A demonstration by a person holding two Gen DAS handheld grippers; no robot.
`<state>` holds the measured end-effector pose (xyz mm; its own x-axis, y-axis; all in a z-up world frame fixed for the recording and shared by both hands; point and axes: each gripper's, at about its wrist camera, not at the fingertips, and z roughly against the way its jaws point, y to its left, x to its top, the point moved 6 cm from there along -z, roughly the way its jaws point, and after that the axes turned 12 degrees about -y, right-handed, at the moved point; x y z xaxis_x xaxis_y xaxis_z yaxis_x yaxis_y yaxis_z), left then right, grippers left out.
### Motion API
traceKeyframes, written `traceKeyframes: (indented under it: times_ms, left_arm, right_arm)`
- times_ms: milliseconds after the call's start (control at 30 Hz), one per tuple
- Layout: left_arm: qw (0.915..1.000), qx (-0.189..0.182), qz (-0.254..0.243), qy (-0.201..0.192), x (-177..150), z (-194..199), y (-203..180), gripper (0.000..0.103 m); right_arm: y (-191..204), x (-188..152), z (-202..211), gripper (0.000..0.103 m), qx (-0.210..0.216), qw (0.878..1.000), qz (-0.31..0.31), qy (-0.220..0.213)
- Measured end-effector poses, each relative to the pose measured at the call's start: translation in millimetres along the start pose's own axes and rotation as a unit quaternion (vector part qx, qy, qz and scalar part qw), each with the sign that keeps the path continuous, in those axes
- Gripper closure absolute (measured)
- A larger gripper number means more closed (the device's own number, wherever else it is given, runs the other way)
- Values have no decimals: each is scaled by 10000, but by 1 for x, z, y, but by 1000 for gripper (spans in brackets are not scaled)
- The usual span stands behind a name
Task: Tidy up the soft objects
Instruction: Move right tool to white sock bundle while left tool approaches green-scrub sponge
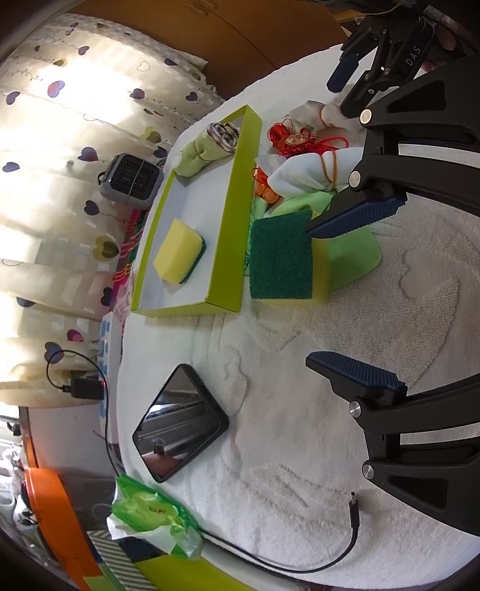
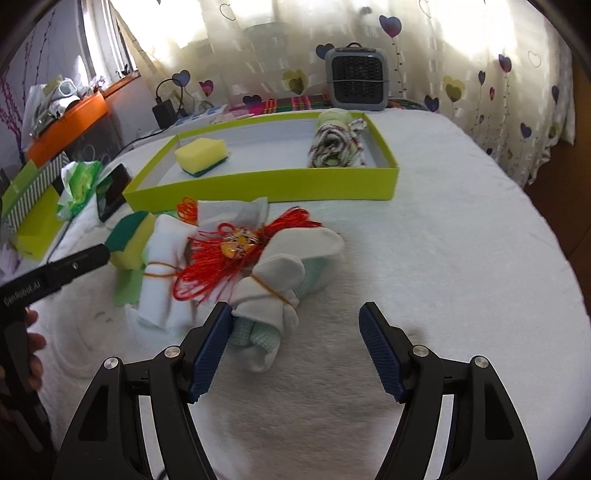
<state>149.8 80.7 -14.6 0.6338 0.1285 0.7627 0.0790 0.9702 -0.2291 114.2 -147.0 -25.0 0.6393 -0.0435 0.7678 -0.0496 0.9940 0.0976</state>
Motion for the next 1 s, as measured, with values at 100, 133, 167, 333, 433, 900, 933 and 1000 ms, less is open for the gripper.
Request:
traceKeyframes:
  times_ms: [100,133,167,333,433,900,933,1000]
  left_arm:
    - [10000,-9,-2,-4,1,1,-1,40]
    - [10000,-5,-9,-8,1,0,-1,40]
    - [10000,-1,1,0,1,0,-1,40]
    - [10000,-39,-6,19,2,1,-3,40]
    - [10000,-61,8,21,4,1,-5,40]
    - [9999,-57,-88,50,7,-3,-16,40]
    - [9999,-59,-96,47,7,-4,-17,40]
    - [9999,-56,-121,63,7,-5,-19,40]
  right_arm:
    - [-8,-1,6,32,-241,9996,125,-20]
    - [-13,-1,9,32,-361,9992,170,-32]
    - [-16,-1,12,32,-452,9988,200,-52]
    - [-29,4,20,32,-725,9971,212,-128]
    - [-35,4,22,32,-792,9967,120,-118]
    - [-73,1,36,32,-1007,9904,-874,-360]
    - [-76,2,38,32,-905,9892,-1059,-450]
    - [-78,6,40,32,-725,9869,-1309,-607]
